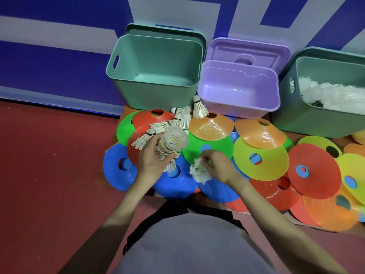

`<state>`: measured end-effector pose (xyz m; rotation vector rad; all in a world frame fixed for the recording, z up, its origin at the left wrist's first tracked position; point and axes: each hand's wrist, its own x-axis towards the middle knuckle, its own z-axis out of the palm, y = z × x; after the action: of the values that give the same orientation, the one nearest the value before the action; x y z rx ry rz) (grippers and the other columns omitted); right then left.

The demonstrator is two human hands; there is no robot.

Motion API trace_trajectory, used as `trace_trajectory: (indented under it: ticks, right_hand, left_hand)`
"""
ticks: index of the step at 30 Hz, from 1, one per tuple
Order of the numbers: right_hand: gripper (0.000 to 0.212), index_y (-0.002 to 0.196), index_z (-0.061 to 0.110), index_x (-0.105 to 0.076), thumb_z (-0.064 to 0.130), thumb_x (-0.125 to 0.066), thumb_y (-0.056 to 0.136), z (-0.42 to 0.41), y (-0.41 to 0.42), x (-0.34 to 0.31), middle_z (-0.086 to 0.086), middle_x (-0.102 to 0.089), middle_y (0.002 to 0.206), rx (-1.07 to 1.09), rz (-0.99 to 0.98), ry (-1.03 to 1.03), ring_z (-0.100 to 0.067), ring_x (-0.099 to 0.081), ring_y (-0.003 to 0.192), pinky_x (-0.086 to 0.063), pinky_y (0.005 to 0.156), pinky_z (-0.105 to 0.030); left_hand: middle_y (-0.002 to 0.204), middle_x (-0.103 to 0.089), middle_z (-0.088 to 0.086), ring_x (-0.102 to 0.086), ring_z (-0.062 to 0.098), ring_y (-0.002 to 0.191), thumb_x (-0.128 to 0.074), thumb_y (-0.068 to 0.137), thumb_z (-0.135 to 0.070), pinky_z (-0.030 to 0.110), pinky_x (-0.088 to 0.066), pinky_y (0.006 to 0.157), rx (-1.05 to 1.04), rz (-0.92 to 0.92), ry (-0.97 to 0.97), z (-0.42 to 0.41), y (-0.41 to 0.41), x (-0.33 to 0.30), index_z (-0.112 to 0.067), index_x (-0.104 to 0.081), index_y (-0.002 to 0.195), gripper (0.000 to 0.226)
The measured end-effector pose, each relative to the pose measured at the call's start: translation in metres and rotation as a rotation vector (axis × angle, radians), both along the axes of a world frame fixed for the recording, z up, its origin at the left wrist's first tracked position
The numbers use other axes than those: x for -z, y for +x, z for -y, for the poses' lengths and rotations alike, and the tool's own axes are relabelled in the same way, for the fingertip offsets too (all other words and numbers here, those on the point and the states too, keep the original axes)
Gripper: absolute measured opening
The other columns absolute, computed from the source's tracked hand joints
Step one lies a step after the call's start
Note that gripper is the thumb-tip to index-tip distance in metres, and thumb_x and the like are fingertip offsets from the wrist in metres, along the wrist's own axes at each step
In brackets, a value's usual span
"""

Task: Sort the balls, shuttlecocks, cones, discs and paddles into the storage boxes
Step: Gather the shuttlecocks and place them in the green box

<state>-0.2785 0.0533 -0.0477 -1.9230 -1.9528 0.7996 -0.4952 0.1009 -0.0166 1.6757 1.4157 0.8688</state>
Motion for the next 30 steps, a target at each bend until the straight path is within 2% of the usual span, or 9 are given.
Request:
trace_trajectory:
  ticks: [6, 10, 15, 18, 20, 22, 25, 28, 30]
  right_hand:
    - [0.011, 0.084, 0.013, -0.054, 0.016, -0.053, 0.095, -0.015, 0.007, -0.074, -0.007, -0.049, 0.066, 0.404, -0.45, 0.386, -0.02, -0.04, 0.057, -0.033, 0.053, -0.03]
    - [0.012, 0.083, 0.02, -0.056, 0.012, -0.059, 0.092, -0.029, -0.002, -0.119, 0.006, -0.049, 0.066, 0.443, -0.724, 0.46, -0.009, -0.041, 0.059, -0.034, 0.054, -0.023]
    - [0.005, 0.087, 0.016, -0.063, 0.02, -0.061, 0.086, -0.038, -0.024, -0.119, 0.004, -0.055, 0.069, 0.304, -0.532, 0.469, -0.009, -0.045, 0.059, -0.04, 0.057, -0.023]
    - [0.01, 0.091, 0.01, -0.071, 0.017, -0.066, 0.085, -0.045, -0.033, -0.107, 0.004, -0.057, 0.079, 0.241, -0.402, 0.477, 0.002, -0.051, 0.066, -0.038, 0.063, -0.011]
    - [0.011, 0.094, 0.012, -0.073, 0.016, -0.066, 0.087, -0.049, -0.041, -0.105, 0.0, -0.057, 0.082, 0.2, -0.417, 0.446, 0.0, -0.05, 0.068, -0.037, 0.066, -0.01]
    - [0.016, 0.102, 0.016, -0.072, 0.02, -0.061, 0.091, -0.051, -0.049, -0.107, -0.003, -0.056, 0.086, 0.156, -0.444, 0.433, -0.003, -0.052, 0.073, -0.039, 0.069, -0.013]
    - [0.028, 0.121, 0.02, -0.062, 0.028, -0.049, 0.098, -0.052, -0.058, -0.107, -0.002, -0.055, 0.095, 0.132, -0.465, 0.442, -0.009, -0.055, 0.082, -0.044, 0.076, -0.02]
    - [0.027, 0.121, 0.015, -0.057, 0.027, -0.044, 0.1, -0.055, -0.06, -0.091, 0.0, -0.059, 0.099, 0.175, -0.507, 0.355, -0.016, -0.06, 0.084, -0.048, 0.076, -0.029]
    - [0.022, 0.115, 0.01, -0.059, 0.016, -0.046, 0.097, -0.056, -0.06, -0.07, 0.0, -0.062, 0.09, 0.17, -0.423, 0.213, -0.02, -0.061, 0.08, -0.051, 0.074, -0.036]
  left_hand:
    - [0.103, -0.062, -0.017, -0.063, 0.016, 0.094, -0.086, 0.067, -0.011, 0.036, -0.055, 0.078, -0.027, 0.034, 0.004, -0.001, 0.0, -0.008, -0.022, -0.057, 0.12, 0.061]
    - [0.108, -0.064, -0.01, -0.063, 0.018, 0.1, -0.086, 0.068, -0.011, 0.045, -0.054, 0.084, -0.015, 0.033, 0.007, -0.005, 0.005, -0.007, -0.02, -0.057, 0.119, 0.059]
    - [0.113, -0.067, -0.004, -0.063, 0.016, 0.103, -0.086, 0.069, -0.016, 0.042, -0.054, 0.087, 0.017, 0.026, 0.009, -0.011, 0.009, -0.01, -0.019, -0.056, 0.125, 0.063]
    - [0.11, -0.068, -0.004, -0.064, 0.013, 0.1, -0.083, 0.069, -0.009, 0.021, -0.052, 0.083, 0.03, 0.02, 0.041, -0.016, 0.009, -0.017, -0.017, -0.058, 0.122, 0.06]
    - [0.107, -0.067, -0.002, -0.062, 0.008, 0.096, -0.081, 0.068, -0.002, 0.011, -0.048, 0.078, 0.008, 0.005, 0.058, -0.018, 0.006, -0.019, -0.011, -0.059, 0.121, 0.058]
    - [0.104, -0.066, -0.009, -0.06, 0.003, 0.093, -0.08, 0.069, -0.001, 0.019, -0.051, 0.082, -0.029, 0.016, 0.055, -0.019, -0.002, -0.018, -0.012, -0.059, 0.12, 0.057]
    - [0.11, -0.067, -0.007, -0.065, 0.013, 0.097, -0.084, 0.068, -0.009, 0.03, -0.055, 0.083, -0.099, 0.017, 0.055, -0.018, -0.014, -0.013, -0.023, -0.056, 0.119, 0.06]
    - [0.115, -0.066, 0.0, -0.065, 0.021, 0.1, -0.085, 0.068, -0.011, 0.037, -0.055, 0.086, -0.204, -0.01, 0.037, -0.013, -0.026, -0.006, -0.018, -0.054, 0.124, 0.065]
    - [0.118, -0.066, 0.001, -0.065, 0.022, 0.102, -0.084, 0.068, -0.014, 0.044, -0.054, 0.088, -0.25, -0.03, 0.009, -0.01, -0.034, -0.001, -0.019, -0.052, 0.127, 0.067]
